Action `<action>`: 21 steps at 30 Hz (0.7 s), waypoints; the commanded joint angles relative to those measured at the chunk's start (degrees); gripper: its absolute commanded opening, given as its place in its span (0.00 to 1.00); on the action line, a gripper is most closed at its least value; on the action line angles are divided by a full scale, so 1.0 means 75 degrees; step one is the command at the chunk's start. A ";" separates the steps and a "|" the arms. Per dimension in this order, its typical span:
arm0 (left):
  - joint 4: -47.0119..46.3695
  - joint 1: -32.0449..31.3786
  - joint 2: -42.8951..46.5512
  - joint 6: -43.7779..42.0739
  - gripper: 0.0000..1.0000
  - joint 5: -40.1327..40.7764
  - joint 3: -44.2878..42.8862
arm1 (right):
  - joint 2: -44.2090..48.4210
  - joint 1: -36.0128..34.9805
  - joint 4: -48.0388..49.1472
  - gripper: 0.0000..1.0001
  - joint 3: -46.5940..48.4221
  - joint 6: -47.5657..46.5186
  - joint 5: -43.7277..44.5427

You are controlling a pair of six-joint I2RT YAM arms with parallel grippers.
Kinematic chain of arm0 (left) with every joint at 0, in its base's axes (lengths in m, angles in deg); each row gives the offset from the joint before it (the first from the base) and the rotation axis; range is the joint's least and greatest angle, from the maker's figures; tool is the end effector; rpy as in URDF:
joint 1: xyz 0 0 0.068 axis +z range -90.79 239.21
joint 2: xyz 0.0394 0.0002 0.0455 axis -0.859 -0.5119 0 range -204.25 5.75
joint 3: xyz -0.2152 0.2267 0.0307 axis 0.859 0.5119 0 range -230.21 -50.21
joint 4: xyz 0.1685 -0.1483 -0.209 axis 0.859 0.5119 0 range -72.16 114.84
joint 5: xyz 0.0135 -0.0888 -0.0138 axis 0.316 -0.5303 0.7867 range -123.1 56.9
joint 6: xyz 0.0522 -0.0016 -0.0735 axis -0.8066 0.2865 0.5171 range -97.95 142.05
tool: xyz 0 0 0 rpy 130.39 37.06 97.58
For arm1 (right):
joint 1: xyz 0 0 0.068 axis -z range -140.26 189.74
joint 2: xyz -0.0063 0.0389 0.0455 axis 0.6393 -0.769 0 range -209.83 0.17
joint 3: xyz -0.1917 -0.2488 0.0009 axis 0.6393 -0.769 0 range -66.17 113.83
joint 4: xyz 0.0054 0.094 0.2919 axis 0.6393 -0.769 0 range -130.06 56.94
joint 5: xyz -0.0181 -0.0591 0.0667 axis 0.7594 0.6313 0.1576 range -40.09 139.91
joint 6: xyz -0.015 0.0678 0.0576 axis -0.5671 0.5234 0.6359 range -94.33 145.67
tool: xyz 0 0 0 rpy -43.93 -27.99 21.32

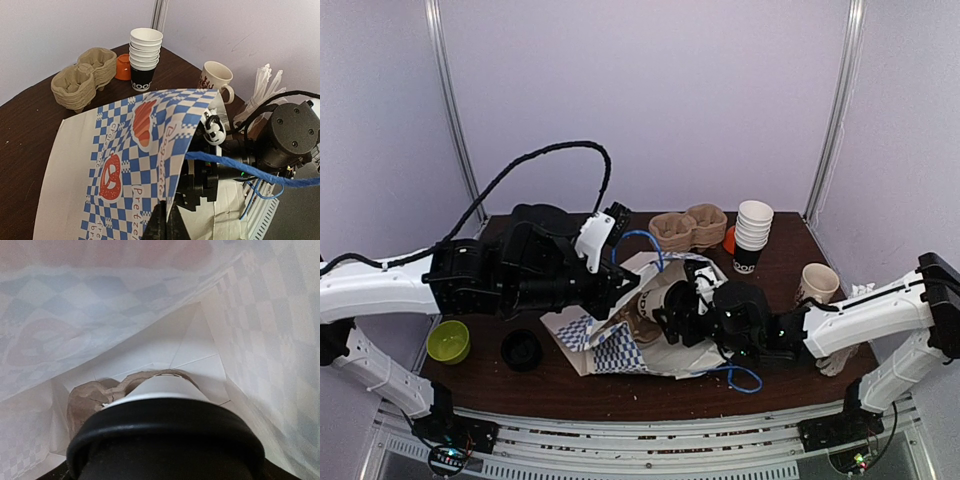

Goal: Pack the takeout coffee

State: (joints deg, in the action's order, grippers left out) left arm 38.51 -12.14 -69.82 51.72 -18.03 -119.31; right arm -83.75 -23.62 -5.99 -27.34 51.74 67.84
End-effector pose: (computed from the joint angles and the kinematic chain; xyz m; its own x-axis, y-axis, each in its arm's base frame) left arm 0.1403 -0.3499 0.3677 -0.5429 0.1140 -0.8320 0.6584 0.6727 -0.3375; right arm 0.1925 0.3288 0.2067 -0.4406 0.0542 -0.8961 -0.5851 0.7398 0.3324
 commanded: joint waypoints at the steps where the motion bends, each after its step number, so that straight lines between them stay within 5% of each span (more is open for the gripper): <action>1: -0.0186 -0.0037 -0.0014 -0.0170 0.00 -0.0348 0.0006 | 0.0470 -0.0083 0.0662 0.82 -0.0507 -0.0236 -0.0683; 10: -0.0177 -0.0037 -0.0396 -0.0617 0.00 -0.0612 -0.0619 | 0.1181 -0.0743 0.1360 0.80 -0.1547 -0.1036 -0.2007; 21: -0.0195 -0.0037 -0.0494 -0.0651 0.00 -0.0781 -0.0650 | 0.1429 -0.1395 0.0951 0.79 -0.1631 -0.1729 -0.1467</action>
State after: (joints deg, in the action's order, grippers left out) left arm 38.88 -12.17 -72.95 47.88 -22.65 -122.41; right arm -73.76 -33.58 1.35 -39.82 40.74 54.14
